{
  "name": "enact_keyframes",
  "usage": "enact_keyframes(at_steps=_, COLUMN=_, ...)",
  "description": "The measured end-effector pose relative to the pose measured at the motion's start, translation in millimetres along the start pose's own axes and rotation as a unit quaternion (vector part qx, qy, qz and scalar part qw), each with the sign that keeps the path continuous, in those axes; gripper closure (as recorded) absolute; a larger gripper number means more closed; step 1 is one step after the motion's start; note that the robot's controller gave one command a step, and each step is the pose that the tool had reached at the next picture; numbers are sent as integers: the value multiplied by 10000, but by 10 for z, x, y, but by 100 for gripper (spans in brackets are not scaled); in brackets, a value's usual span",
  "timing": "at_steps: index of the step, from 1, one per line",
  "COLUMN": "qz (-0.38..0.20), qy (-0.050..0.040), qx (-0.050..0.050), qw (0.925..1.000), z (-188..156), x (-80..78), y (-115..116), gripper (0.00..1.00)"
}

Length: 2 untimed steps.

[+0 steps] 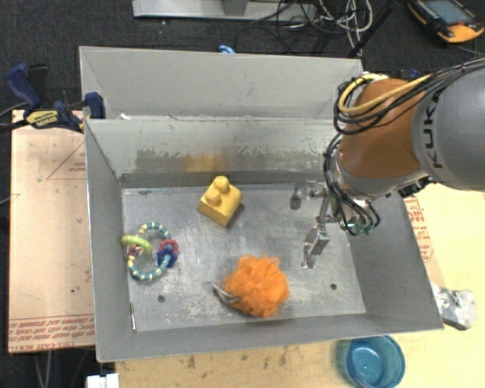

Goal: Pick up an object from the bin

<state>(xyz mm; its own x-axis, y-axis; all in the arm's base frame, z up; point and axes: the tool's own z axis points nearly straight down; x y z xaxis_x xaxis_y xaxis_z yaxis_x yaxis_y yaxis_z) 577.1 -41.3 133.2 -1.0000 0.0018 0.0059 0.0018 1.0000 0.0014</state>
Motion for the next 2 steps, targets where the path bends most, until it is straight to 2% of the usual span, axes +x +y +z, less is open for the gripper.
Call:
enact_keyframes(at_steps=1, qz=-4, qy=-34, qx=3, qw=10000, z=-33, x=-19, y=0, gripper=0)
enact_keyframes(at_steps=2, qz=-163, qy=0, qx=-7, qw=9999, z=624, x=411, y=711, gripper=100)
